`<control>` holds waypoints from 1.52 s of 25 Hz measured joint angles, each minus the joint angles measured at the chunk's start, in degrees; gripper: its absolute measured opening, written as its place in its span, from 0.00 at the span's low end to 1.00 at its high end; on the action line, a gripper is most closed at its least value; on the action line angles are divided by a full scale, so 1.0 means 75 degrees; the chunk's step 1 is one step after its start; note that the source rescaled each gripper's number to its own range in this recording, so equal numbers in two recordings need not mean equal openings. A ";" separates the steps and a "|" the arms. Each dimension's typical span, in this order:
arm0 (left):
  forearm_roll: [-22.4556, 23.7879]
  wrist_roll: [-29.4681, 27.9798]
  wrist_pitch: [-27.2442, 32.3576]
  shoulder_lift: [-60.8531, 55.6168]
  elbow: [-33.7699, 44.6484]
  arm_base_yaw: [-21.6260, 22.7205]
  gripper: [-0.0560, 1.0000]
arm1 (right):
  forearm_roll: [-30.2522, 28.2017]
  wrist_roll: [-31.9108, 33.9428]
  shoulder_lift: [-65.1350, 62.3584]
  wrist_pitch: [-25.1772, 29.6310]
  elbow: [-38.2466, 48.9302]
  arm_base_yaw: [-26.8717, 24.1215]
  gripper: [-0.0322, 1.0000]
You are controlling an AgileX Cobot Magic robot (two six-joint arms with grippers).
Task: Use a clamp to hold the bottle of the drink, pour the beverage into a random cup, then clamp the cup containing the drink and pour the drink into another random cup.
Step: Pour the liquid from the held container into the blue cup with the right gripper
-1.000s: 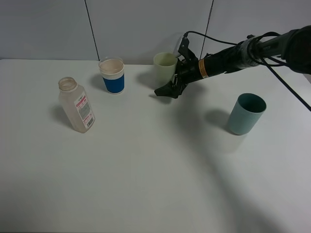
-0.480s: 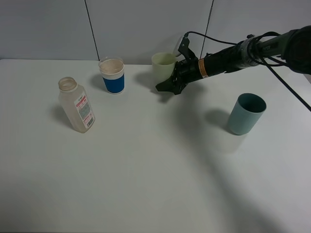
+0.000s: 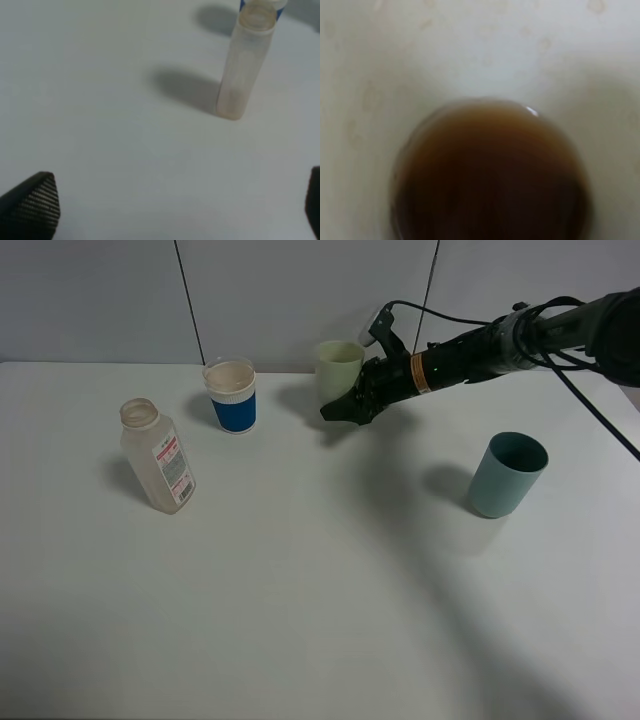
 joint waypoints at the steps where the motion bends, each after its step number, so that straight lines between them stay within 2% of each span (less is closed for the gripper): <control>1: 0.0000 0.0000 0.0000 0.0000 0.0000 0.0000 1.00 | 0.0000 0.0036 -0.0114 0.0000 0.0000 0.0000 0.06; 12: 0.0000 0.0000 0.0000 0.0000 0.0000 0.0000 1.00 | -0.0001 0.0972 -0.1014 -0.0038 0.0000 0.0000 0.06; 20: 0.0000 0.0008 0.0000 0.0000 0.0000 0.0000 1.00 | 0.0009 0.1058 -0.1709 -0.0031 0.0171 0.0000 0.06; 28: 0.0000 0.0001 0.0000 0.0000 0.0000 0.0000 1.00 | 0.0001 0.0337 -0.2670 0.0322 0.1889 -0.0281 0.06; 32: 0.0000 0.0001 0.0000 0.0000 0.0000 0.0000 1.00 | 0.0001 0.0137 -0.3567 0.0894 0.2933 -0.0474 0.06; 38: -0.0007 0.0001 0.0000 0.0000 0.0000 0.0000 1.00 | 0.0008 0.0154 -0.4353 0.1588 0.3601 -0.0520 0.06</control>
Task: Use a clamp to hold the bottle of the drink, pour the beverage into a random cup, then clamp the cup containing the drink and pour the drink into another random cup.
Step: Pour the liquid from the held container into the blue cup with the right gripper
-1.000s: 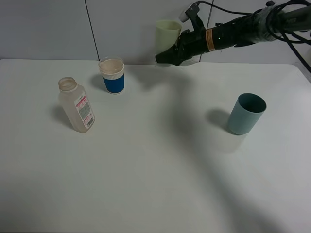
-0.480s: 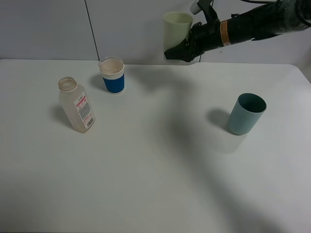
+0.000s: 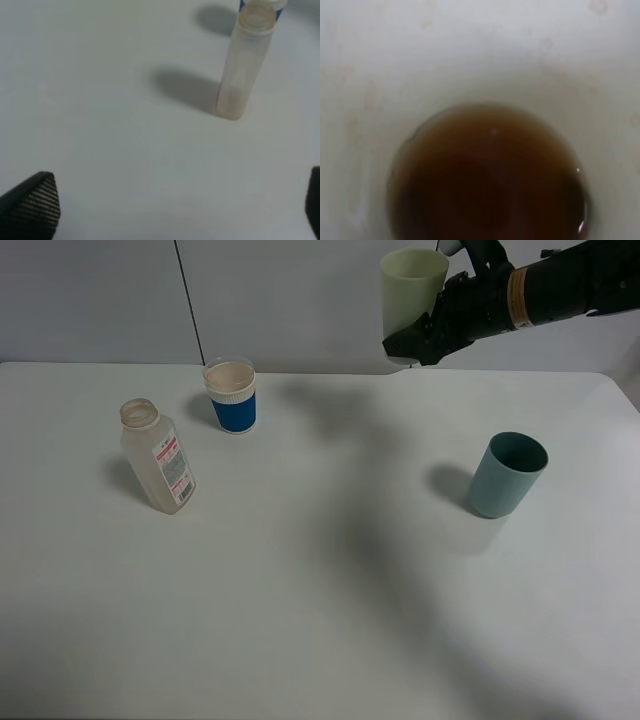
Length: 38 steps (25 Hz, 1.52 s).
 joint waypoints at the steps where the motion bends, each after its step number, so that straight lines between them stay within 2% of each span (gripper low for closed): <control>1: 0.0000 0.0000 0.0000 0.0000 0.0000 0.0000 1.00 | 0.0000 0.0000 -0.0151 0.0164 0.0126 0.0009 0.06; 7: 0.0000 0.0000 0.0000 0.0000 0.0000 0.0000 1.00 | 0.0108 0.0218 -0.0661 0.1516 0.0348 0.0796 0.06; 13: 0.0000 0.0000 0.0000 0.0000 0.0000 0.0000 1.00 | 0.0813 0.0195 -0.0660 0.3626 0.0348 0.1844 0.06; 15: 0.0000 0.0000 0.0000 0.0000 0.0000 0.0000 1.00 | 0.0891 0.0195 -0.0660 0.3908 0.0338 0.1998 0.06; 19: 0.0000 0.0000 0.0000 0.0000 0.0000 0.0000 1.00 | 0.1300 0.0187 -0.0563 0.4973 -0.0022 0.2611 0.06; 24: 0.0000 0.0000 0.0000 0.0000 0.0000 0.0000 1.00 | 0.1508 0.0211 -0.0057 0.5541 -0.0676 0.3131 0.06; 30: 0.0000 0.0000 0.0000 0.0000 0.0000 0.0000 1.00 | 0.2138 0.0236 0.0692 0.6418 -0.1702 0.3678 0.06; 38: 0.0000 0.0000 0.0000 0.0000 0.0000 0.0000 1.00 | 0.2271 0.0149 0.1511 0.6856 -0.2828 0.4134 0.06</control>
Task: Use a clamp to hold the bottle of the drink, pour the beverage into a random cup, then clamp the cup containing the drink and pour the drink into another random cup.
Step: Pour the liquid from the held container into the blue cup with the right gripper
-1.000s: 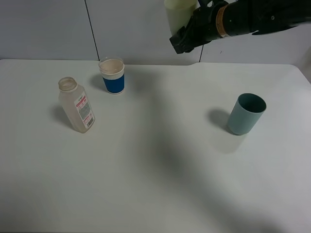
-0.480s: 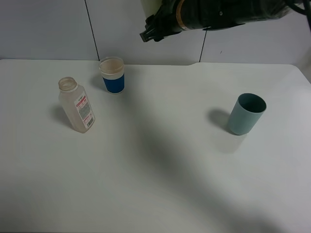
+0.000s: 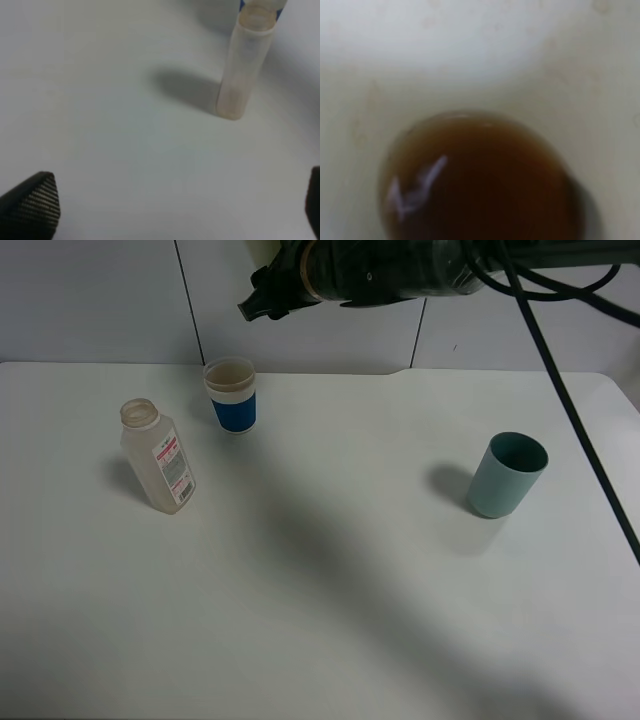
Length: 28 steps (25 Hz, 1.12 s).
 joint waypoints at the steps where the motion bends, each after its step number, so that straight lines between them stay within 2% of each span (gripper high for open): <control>1: 0.0000 0.0000 0.0000 0.0000 0.0000 0.0000 1.00 | 0.0000 -0.0061 0.0096 0.0105 -0.0100 0.0027 0.06; 6: 0.0000 0.0000 0.0000 0.0000 0.0000 0.0000 1.00 | 0.0060 -0.1043 0.0543 0.1100 -0.0469 0.0195 0.06; 14: 0.0008 0.0000 0.0000 0.0000 0.0000 0.0000 1.00 | 0.0081 -0.1517 0.1047 0.1938 -0.0811 0.0310 0.06; 22: 0.0008 0.0000 0.0000 0.0000 0.0000 0.0000 1.00 | 0.0096 -0.2212 0.1771 0.2181 -0.1758 0.0609 0.06; 28: 0.0008 0.0000 0.0000 0.0000 0.0000 0.0000 1.00 | 0.0069 -0.2384 0.2016 0.2373 -0.1939 0.0652 0.06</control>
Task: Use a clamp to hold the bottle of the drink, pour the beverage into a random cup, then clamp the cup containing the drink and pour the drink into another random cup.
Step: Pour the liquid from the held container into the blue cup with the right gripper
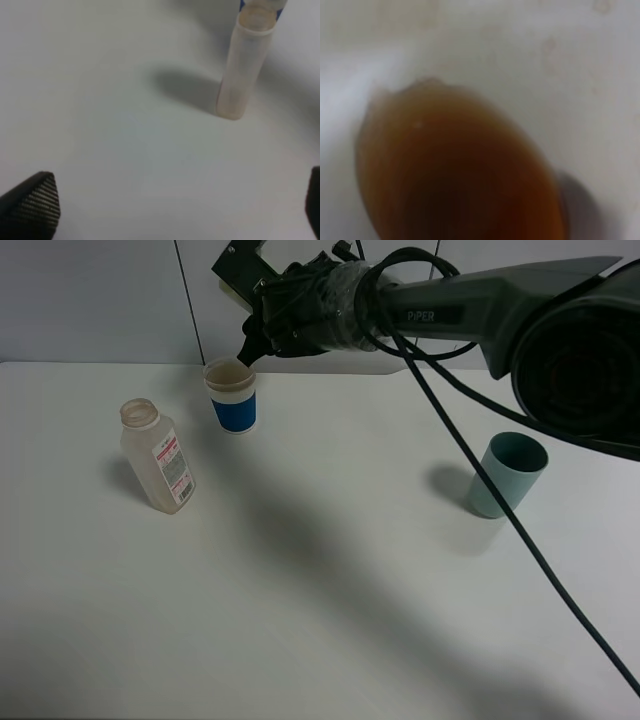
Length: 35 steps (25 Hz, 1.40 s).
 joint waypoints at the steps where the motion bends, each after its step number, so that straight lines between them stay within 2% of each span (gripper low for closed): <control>1: 0.0000 0.0000 0.0000 0.0000 0.0000 0.0000 1.00 | -0.0017 -0.0028 0.0037 0.0089 -0.0007 0.0000 0.06; 7: 0.0000 0.0000 0.0000 0.0000 0.0000 0.0000 1.00 | -0.0055 -0.0576 0.0274 0.0553 -0.0382 0.0079 0.06; 13: 0.0000 0.0000 0.0000 0.0000 0.0000 0.0000 1.00 | -0.0192 -0.0907 0.0529 0.0585 -0.0767 0.0293 0.06; 28: 0.0000 0.0000 0.0000 0.0000 0.0000 0.0000 1.00 | -0.0279 -0.2370 0.0641 0.1004 -0.0790 0.0414 0.06; 35: 0.0000 0.0000 0.0000 0.0000 0.0000 0.0000 1.00 | -0.0279 -0.2737 0.0641 0.1174 -0.0797 0.0414 0.06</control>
